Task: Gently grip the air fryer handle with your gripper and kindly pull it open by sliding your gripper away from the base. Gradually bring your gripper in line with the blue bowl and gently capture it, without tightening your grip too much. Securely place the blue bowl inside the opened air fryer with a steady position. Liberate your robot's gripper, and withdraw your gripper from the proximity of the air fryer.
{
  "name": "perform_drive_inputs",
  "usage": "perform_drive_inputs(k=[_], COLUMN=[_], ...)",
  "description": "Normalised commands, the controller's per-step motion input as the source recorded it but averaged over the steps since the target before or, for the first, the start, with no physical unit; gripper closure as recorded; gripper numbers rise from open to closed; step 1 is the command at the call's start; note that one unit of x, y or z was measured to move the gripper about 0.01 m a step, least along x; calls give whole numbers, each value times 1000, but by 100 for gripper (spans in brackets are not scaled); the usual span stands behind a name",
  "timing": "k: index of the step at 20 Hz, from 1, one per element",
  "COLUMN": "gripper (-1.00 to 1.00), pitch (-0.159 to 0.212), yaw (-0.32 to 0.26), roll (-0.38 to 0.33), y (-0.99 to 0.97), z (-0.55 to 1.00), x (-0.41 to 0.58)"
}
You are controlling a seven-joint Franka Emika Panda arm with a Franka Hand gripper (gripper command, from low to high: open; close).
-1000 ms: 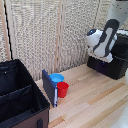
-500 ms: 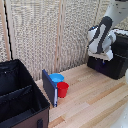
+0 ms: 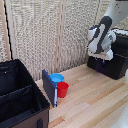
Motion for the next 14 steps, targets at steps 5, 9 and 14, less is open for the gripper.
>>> perform_drive_inputs(k=[5, 9, 14], gripper=[100, 100, 100], pitch=[9, 77, 52], yaw=[-7, 18, 33], roll=[266, 342, 364], y=[575, 406, 411], z=[391, 134, 75], x=[-325, -130, -18])
